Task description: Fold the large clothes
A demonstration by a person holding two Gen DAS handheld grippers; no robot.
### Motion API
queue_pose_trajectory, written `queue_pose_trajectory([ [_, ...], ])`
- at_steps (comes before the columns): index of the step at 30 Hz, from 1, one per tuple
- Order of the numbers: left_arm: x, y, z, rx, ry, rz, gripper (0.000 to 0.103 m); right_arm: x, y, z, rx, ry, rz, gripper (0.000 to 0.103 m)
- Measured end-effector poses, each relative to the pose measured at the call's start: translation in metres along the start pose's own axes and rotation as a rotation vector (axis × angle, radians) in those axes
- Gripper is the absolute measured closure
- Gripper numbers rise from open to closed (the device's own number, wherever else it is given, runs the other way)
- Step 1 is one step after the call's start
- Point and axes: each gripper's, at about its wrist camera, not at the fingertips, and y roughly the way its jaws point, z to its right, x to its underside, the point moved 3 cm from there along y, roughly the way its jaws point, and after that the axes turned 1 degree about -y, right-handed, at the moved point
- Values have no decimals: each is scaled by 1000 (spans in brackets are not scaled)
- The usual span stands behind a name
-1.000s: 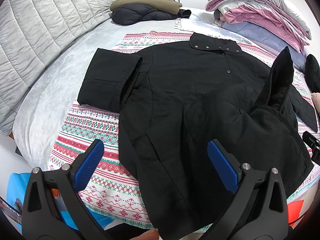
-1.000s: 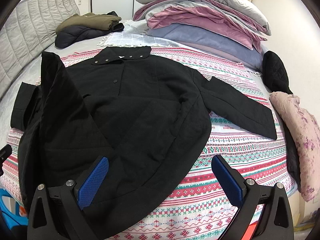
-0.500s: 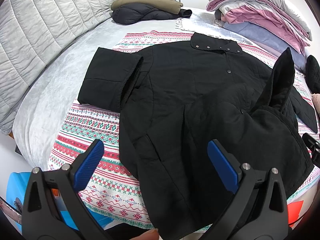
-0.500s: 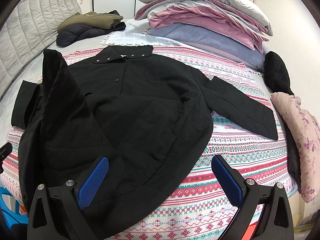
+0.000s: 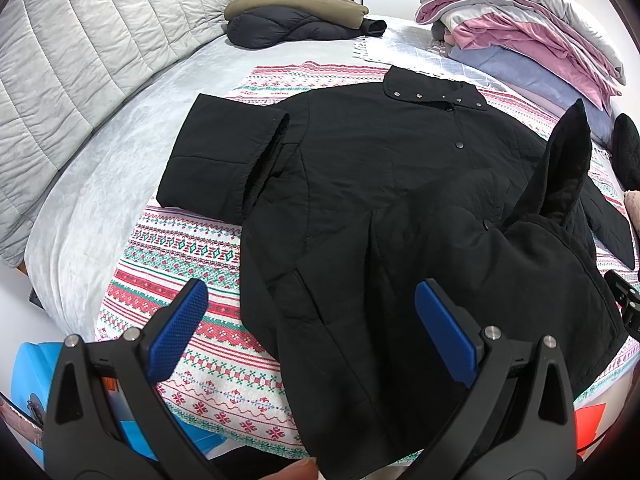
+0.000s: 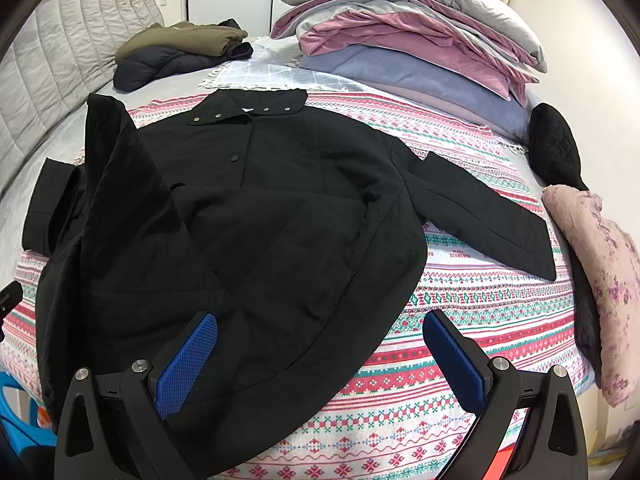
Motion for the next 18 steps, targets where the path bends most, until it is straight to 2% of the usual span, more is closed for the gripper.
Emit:
queue_pose_trajectory([
  [8, 2, -1, -4, 16, -14, 2, 0, 1, -1, 1, -10, -1, -2, 0],
  [12, -1, -4, -7, 57, -44, 18, 0, 2, -7, 4, -25, -4, 16, 0],
  [15, -2, -5, -13, 128, -85, 56, 0, 3, -15, 9, -86, 7, 55, 0],
  [18, -1, 0, -17, 142, -33, 37, 0, 7, -27, 12, -131, -22, 132, 0],
])
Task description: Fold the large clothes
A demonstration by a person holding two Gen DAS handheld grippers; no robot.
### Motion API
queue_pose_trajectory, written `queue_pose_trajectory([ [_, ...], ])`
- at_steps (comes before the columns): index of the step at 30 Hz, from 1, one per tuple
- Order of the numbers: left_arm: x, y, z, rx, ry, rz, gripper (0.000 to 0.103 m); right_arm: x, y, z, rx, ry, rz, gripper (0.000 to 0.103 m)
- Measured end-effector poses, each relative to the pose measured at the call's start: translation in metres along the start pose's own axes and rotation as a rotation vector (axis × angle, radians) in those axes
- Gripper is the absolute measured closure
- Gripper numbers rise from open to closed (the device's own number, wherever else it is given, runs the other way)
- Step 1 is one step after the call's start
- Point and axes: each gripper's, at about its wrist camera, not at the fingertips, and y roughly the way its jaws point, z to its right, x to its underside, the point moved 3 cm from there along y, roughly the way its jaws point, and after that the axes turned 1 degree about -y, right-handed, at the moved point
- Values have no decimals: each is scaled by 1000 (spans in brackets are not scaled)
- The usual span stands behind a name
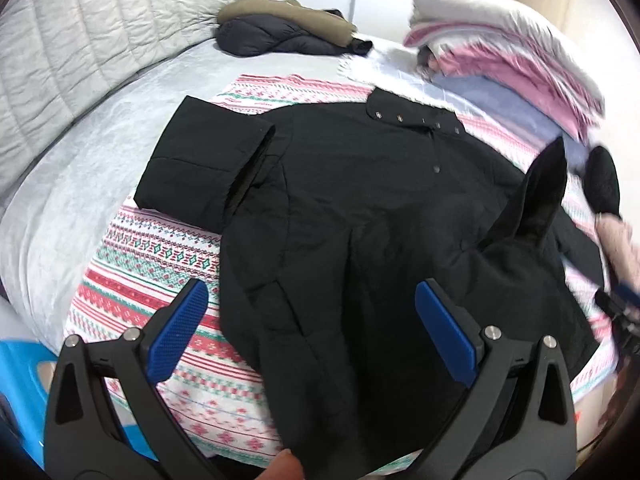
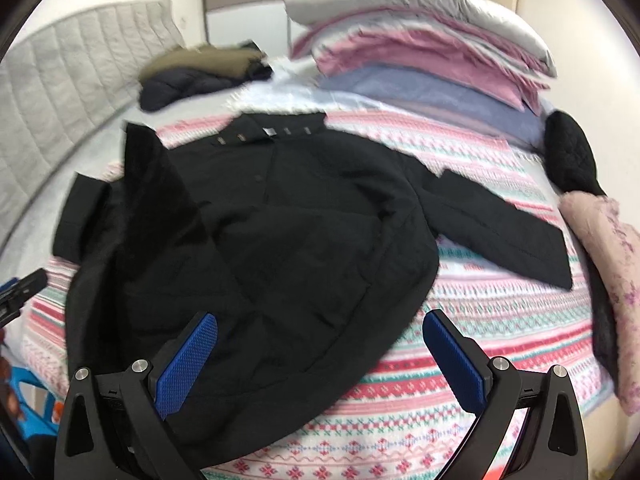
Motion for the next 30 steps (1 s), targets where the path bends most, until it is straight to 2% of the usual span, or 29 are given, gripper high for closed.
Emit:
queue_pose_trajectory([
  [2, 6, 6, -6, 7, 40, -38, 0, 6, 0, -1, -36, -16, -13, 0],
  [4, 14, 13, -16, 42, 45, -87, 0, 15, 7, 1, -137, 17, -82, 0],
  [7, 31, 24, -32, 186, -15, -163, 0, 31, 22, 6, -258, 93, -204, 0],
  [9, 45, 32, -41, 283, -67, -214, 0, 43, 29, 11, -290, 138, -208, 0],
  [11, 58, 40, -45, 335, -94, -239, 1, 53, 36, 15, -337, 187, -223, 0],
  [14, 81, 52, -44, 391, -134, -301, 3, 70, 44, 22, -487, 319, -245, 0],
  [18, 111, 68, -32, 495, -180, -392, 21, 88, 54, 26, -621, 458, -245, 2],
  [19, 116, 69, -29, 507, -182, -401, 24, 92, 59, 23, -665, 498, -250, 4],
  [21, 120, 67, -22, 511, -164, -368, 28, 94, 64, 16, -723, 535, -255, 9],
  [22, 119, 64, -18, 529, -151, -358, 42, 96, 70, 11, -764, 550, -259, 10],
  [23, 120, 61, -17, 555, -152, -362, 54, 96, 75, 6, -787, 559, -265, 14],
  [24, 121, 61, -15, 584, -164, -380, 73, 96, 80, 1, -803, 569, -273, 22],
  [25, 120, 60, -15, 586, -169, -389, 86, 99, 85, -3, -821, 584, -287, 30],
  [26, 118, 58, -16, 575, -167, -381, 91, 100, 88, -5, -827, 591, -300, 54],
  [27, 114, 49, -20, 576, -165, -360, 94, 101, 90, -5, -827, 598, -317, 83],
  [28, 109, 38, -23, 587, -160, -330, 95, 102, 89, -2, -823, 597, -316, 89],
  [30, 98, 12, -33, 578, -131, -257, 96, 99, 76, 7, -804, 574, -276, 93],
])
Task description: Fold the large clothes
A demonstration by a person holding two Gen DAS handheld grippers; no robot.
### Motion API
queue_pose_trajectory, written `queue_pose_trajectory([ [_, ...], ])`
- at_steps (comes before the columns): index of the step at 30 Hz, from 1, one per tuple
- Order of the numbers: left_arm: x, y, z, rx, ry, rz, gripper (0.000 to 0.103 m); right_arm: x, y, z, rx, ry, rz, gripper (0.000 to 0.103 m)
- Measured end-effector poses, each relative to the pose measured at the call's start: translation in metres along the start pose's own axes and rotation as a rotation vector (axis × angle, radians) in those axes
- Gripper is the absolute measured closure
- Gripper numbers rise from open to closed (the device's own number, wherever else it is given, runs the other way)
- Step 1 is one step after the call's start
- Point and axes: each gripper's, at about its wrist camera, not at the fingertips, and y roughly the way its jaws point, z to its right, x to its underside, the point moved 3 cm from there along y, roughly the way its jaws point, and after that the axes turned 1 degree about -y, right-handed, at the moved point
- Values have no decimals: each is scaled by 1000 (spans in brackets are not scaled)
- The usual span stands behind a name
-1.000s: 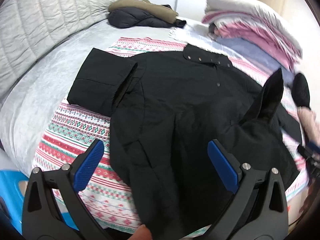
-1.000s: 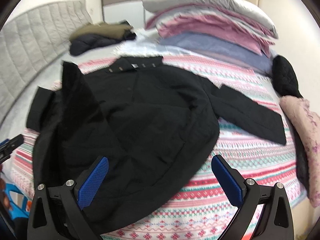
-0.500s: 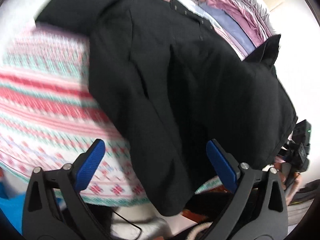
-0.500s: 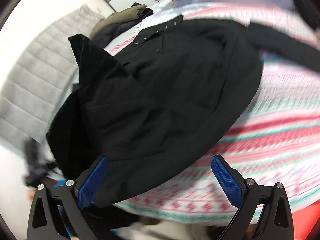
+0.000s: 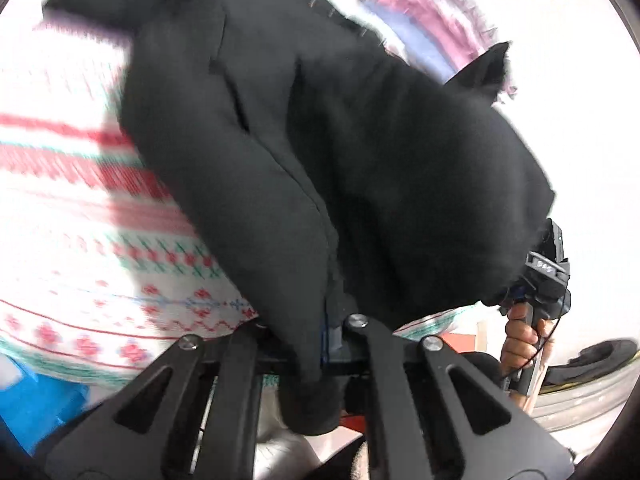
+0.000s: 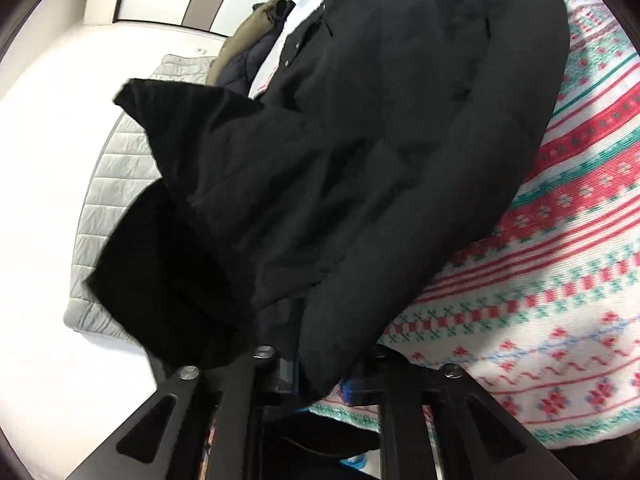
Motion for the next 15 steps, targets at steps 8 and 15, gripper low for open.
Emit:
queue_pose_trajectory([
  [8, -16, -116, 13, -76, 81, 199, 97, -14, -137, -26, 303, -192, 226, 95],
  [15, 17, -78, -27, -231, 83, 92, 96, -13, -201, 17, 570, -191, 272, 96],
])
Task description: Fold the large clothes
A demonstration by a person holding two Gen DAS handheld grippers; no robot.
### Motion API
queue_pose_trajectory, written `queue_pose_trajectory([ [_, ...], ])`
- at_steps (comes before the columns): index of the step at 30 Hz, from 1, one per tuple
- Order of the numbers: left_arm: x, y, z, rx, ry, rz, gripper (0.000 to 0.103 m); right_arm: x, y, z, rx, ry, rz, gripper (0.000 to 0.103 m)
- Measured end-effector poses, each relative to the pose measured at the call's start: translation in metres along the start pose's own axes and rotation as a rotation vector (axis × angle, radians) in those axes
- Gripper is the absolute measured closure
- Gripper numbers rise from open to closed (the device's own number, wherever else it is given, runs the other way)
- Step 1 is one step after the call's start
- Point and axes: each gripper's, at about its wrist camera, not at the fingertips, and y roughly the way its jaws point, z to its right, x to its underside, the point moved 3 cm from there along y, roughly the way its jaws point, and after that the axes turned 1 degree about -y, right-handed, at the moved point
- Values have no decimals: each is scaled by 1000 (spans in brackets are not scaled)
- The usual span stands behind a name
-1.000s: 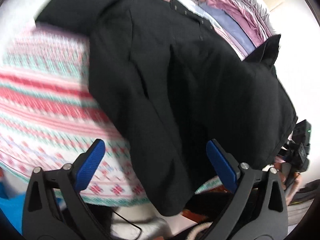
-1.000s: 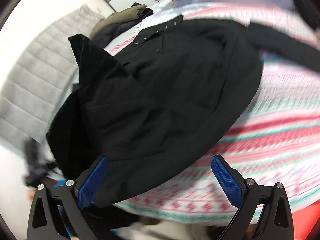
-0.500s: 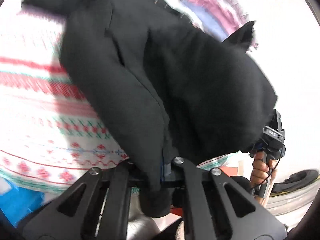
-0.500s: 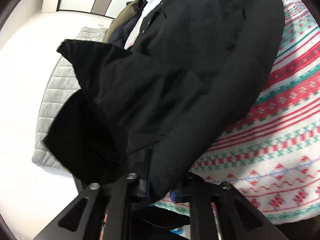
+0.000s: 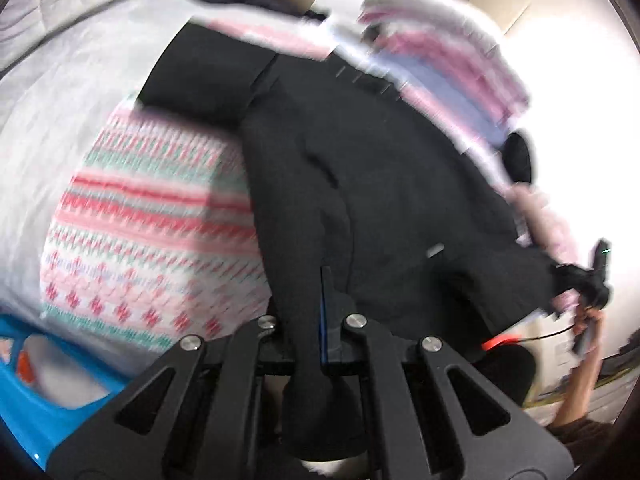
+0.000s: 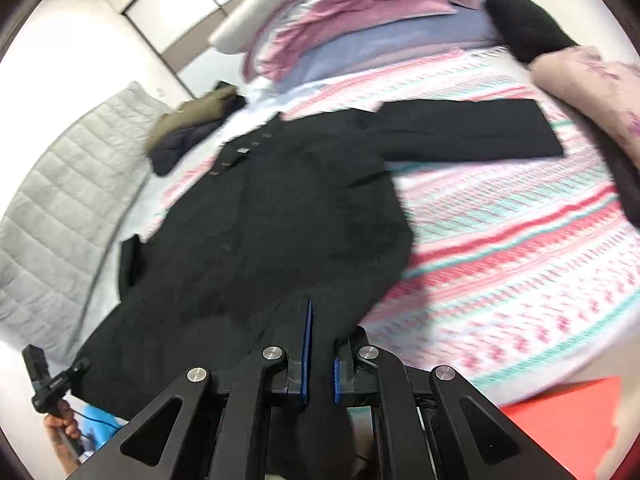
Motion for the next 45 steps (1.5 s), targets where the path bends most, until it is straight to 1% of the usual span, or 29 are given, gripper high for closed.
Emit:
queue_pose_trajectory([
  [2, 9, 22, -5, -57, -2, -81, 95, 9, 10, 23, 146, -26, -56, 96],
  [3, 14, 33, -6, -93, 4, -127, 93, 16, 25, 34, 186, -22, -110, 95],
  [4, 19, 39, -7, -124, 8, -148, 86, 24, 27, 45, 198, -17, -144, 95],
  [5, 21, 44, -7, -179, 25, -159, 81, 31, 39, 53, 227, -13, -194, 95],
  [6, 25, 39, -8, -222, 48, -149, 75, 35, 46, 55, 257, -21, -219, 92],
  [7, 24, 35, -4, -268, 78, -127, 67, 38, 50, 56, 318, -47, -239, 88],
  [8, 22, 30, 3, -306, 113, -93, 60, 37, 49, 56, 366, -68, -230, 88],
  [9, 20, 22, 12, -329, 147, -52, 43, 35, 47, 56, 423, -98, -214, 87],
  [10, 19, 14, 22, -333, 179, -12, 30, 29, 41, 54, 478, -120, -195, 86],
  [11, 19, 9, 32, -315, 214, 18, 28, 27, 34, 54, 492, -120, -177, 84],
  [12, 19, 5, 38, -292, 238, 27, 28, 25, 26, 52, 486, -117, -155, 82],
  [13, 22, 4, 51, -254, 275, 24, 28, 20, 17, 42, 453, -119, -129, 81],
  [15, 32, 9, 74, -187, 340, 13, 27, 20, 7, 18, 354, -145, -104, 72],
  [16, 37, 13, 86, -152, 377, 8, 27, 23, 5, 2, 301, -166, -98, 70],
  [19, 56, 31, 125, -58, 513, -29, 26, 39, 15, -40, 138, -241, -126, 65],
  [20, 63, 41, 138, -29, 564, -51, 26, 43, 22, -54, 99, -260, -138, 63],
  [23, 78, 61, 172, 53, 684, -86, 26, 62, 42, -92, -24, -321, -194, 60],
  [25, 88, 71, 186, 109, 735, -122, 26, 78, 51, -114, -101, -350, -240, 59],
  [27, 102, 75, 199, 178, 775, -166, 26, 88, 60, -128, -150, -362, -272, 59],
  [29, 118, 75, 211, 232, 826, -201, 26, 92, 67, -134, -160, -365, -288, 59],
  [32, 126, 89, 227, 228, 886, -210, 26, 99, 69, -140, -154, -358, -296, 59],
  [35, 130, 102, 232, 170, 937, -194, 26, 94, 71, -140, -180, -339, -301, 59],
  [36, 131, 105, 233, 145, 952, -174, 29, 93, 70, -140, -188, -337, -297, 59],
  [38, 131, 111, 234, 103, 975, -138, 52, 94, 65, -136, -197, -338, -285, 59],
  [39, 129, 114, 232, 88, 975, -144, 80, 97, 67, -138, -202, -339, -277, 59],
  [40, 127, 116, 230, 77, 964, -158, 89, 96, 63, -139, -213, -339, -267, 59],
  [42, 118, 109, 226, 59, 927, -111, 92, 93, 62, -141, -236, -341, -248, 59],
  [43, 115, 99, 225, 70, 915, -78, 93, 92, 61, -145, -244, -343, -240, 59],
  [45, 106, 70, 225, 135, 875, -8, 93, 89, 57, -150, -264, -357, -217, 59],
])
